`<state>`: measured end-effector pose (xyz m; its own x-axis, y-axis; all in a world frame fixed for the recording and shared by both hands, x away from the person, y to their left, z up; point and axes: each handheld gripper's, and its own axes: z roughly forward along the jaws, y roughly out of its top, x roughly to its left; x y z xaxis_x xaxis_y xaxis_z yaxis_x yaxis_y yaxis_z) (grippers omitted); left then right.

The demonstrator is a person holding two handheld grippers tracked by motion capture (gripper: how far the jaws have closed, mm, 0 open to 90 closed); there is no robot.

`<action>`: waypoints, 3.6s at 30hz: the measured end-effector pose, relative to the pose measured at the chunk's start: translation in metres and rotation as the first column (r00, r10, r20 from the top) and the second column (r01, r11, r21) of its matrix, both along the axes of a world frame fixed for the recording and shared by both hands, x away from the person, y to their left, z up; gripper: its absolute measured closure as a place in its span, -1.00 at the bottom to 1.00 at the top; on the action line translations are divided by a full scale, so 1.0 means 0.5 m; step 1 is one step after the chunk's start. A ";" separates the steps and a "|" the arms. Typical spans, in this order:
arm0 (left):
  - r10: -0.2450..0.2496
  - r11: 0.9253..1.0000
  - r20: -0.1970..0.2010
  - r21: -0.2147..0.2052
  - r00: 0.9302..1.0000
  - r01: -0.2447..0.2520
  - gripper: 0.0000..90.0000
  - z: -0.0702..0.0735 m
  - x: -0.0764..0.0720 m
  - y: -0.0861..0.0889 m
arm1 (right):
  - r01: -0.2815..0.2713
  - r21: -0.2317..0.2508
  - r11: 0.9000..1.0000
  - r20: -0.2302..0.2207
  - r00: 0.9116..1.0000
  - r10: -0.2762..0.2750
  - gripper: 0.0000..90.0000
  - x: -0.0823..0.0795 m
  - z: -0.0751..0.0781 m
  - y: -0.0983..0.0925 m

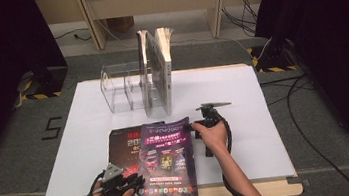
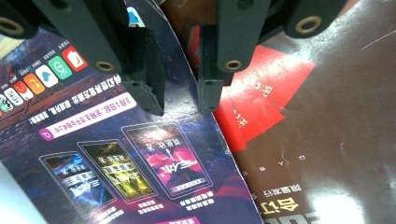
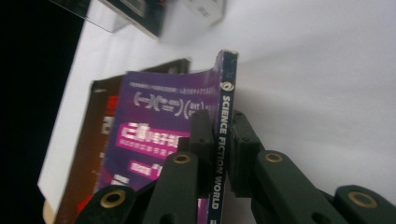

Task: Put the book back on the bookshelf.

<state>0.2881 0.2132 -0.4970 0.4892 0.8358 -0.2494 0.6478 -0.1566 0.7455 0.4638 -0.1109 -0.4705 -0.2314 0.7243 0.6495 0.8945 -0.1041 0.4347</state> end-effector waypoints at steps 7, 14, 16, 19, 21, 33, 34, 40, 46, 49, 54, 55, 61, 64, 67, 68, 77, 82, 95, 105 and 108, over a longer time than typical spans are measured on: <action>-0.006 0.999 0.025 -0.039 1.000 0.007 0.53 0.013 0.000 0.010 | 0.034 -0.005 0.999 0.165 0.986 -0.032 0.88 -0.041 0.076 0.011; -0.009 0.998 0.105 -0.061 0.994 0.015 0.46 0.040 -0.005 0.011 | 0.145 -0.052 0.988 0.334 0.935 -0.120 0.88 -0.079 0.150 -0.004; -0.012 0.998 0.112 -0.066 0.994 0.020 0.45 0.044 -0.005 0.009 | 0.166 -0.064 0.984 0.359 0.924 -0.133 0.88 -0.085 0.166 -0.008; -0.013 0.996 0.126 -0.083 0.992 0.023 0.44 0.055 -0.004 0.006 | 0.188 -0.096 0.977 0.410 0.902 -0.134 0.88 -0.092 0.185 -0.006; -0.014 0.994 0.135 -0.106 0.991 0.028 0.41 0.067 -0.003 0.002 | 0.197 -0.104 0.975 0.438 0.889 -0.133 0.88 -0.100 0.198 0.001; -0.043 0.987 0.198 -0.141 0.979 0.072 0.29 0.124 0.004 -0.034 | 0.211 -0.107 0.972 0.522 0.844 -0.126 0.88 -0.143 0.263 0.009; -0.038 0.987 0.199 -0.145 0.979 0.068 0.28 0.125 0.004 -0.032 | 0.200 -0.106 0.974 0.525 0.843 -0.116 0.88 -0.146 0.265 0.012; -0.013 0.987 0.207 -0.154 0.978 0.046 0.24 0.133 -0.003 -0.017 | 0.159 -0.102 0.982 0.584 0.808 -0.070 0.88 -0.174 0.282 0.056; 0.007 0.984 0.217 -0.175 0.976 0.032 0.16 0.152 -0.008 -0.011 | 0.150 -0.076 0.986 0.644 0.762 -0.067 0.88 -0.193 0.317 0.083; 0.024 0.983 0.233 -0.184 0.972 0.019 0.13 0.169 -0.011 -0.008 | 0.142 -0.069 0.988 0.673 0.738 -0.059 0.88 -0.204 0.331 0.101; 0.055 0.982 0.262 -0.189 0.964 -0.005 0.07 0.195 -0.012 -0.003 | 0.131 -0.048 0.990 0.711 0.701 -0.058 0.88 -0.214 0.344 0.128; 0.058 0.982 0.267 -0.191 0.962 -0.006 0.06 0.199 -0.011 -0.002 | 0.129 -0.043 0.991 0.717 0.695 -0.059 0.88 -0.215 0.346 0.133; 0.084 0.979 0.277 -0.201 0.957 -0.028 0.01 0.223 -0.005 0.000 | 0.122 -0.031 0.992 0.724 0.687 -0.062 0.88 -0.209 0.347 0.158; 0.088 0.979 0.278 -0.199 0.957 -0.032 0.00 0.237 -0.001 -0.006 | 0.120 -0.027 0.992 0.720 0.691 -0.064 0.88 -0.204 0.347 0.167; 0.084 0.979 0.280 -0.202 0.956 -0.027 0.00 0.253 0.005 -0.019 | 0.120 -0.029 0.992 0.720 0.691 -0.063 0.88 -0.203 0.348 0.173; 0.079 0.979 0.283 -0.204 0.956 -0.020 0.00 0.259 0.007 -0.024 | 0.122 -0.031 0.992 0.722 0.689 -0.062 0.88 -0.204 0.348 0.176; 0.051 0.982 0.292 -0.189 0.955 0.005 -0.06 0.301 0.025 -0.078 | 0.127 -0.033 0.991 0.722 0.689 -0.064 0.88 -0.205 0.346 0.185; 0.041 0.983 0.288 -0.181 0.957 0.013 -0.08 0.316 0.043 -0.102 | 0.124 -0.037 0.992 0.724 0.687 -0.059 0.88 -0.205 0.347 0.191; 0.037 0.988 0.303 -0.152 0.952 0.010 -0.12 0.326 0.061 -0.142 | 0.133 -0.050 0.990 0.726 0.685 -0.055 0.88 -0.205 0.347 0.196; 0.056 0.994 0.319 -0.111 0.946 -0.021 -0.13 0.325 0.073 -0.162 | 0.145 -0.059 0.988 0.725 0.687 -0.057 0.88 -0.206 0.345 0.204; 0.066 0.994 0.320 -0.104 0.945 -0.034 -0.12 0.324 0.078 -0.165 | 0.149 -0.065 0.987 0.727 0.684 -0.056 0.88 -0.207 0.344 0.206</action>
<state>0.3269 0.1309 -0.3352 0.5148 0.8413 -0.1648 0.3752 -0.0483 0.9257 0.3603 -0.0077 -0.2983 -0.5143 0.8265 0.2288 0.2862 -0.0861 0.9543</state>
